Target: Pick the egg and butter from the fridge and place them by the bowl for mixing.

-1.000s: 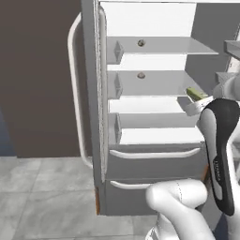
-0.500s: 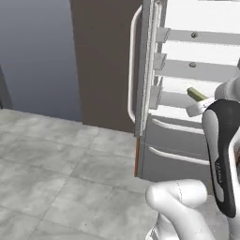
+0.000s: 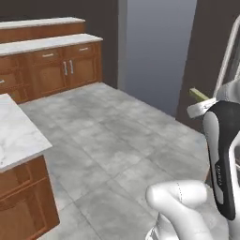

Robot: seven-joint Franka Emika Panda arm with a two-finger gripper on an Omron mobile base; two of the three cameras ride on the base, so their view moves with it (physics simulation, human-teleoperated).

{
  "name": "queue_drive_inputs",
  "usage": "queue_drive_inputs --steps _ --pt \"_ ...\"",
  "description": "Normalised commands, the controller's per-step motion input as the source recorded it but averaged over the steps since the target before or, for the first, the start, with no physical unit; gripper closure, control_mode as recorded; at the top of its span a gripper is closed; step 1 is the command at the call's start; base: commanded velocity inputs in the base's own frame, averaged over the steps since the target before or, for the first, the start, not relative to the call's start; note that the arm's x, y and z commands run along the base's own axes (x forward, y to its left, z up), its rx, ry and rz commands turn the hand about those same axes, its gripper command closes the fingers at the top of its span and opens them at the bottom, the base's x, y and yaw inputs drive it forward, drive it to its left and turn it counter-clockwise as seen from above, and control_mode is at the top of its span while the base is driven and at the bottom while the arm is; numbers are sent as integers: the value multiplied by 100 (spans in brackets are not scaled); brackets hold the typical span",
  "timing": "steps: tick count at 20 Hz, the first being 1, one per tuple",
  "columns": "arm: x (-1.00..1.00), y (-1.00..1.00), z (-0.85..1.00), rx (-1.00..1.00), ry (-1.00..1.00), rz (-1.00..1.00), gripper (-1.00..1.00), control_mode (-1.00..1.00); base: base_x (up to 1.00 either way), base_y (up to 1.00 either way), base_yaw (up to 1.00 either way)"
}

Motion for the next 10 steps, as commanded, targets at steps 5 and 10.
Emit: queue_drive_inputs --steps 5,10 --pt "0 0 0 0 0 0 100 100 -10 4 97" --pt "0 0 0 0 0 0 100 100 -5 9 90"
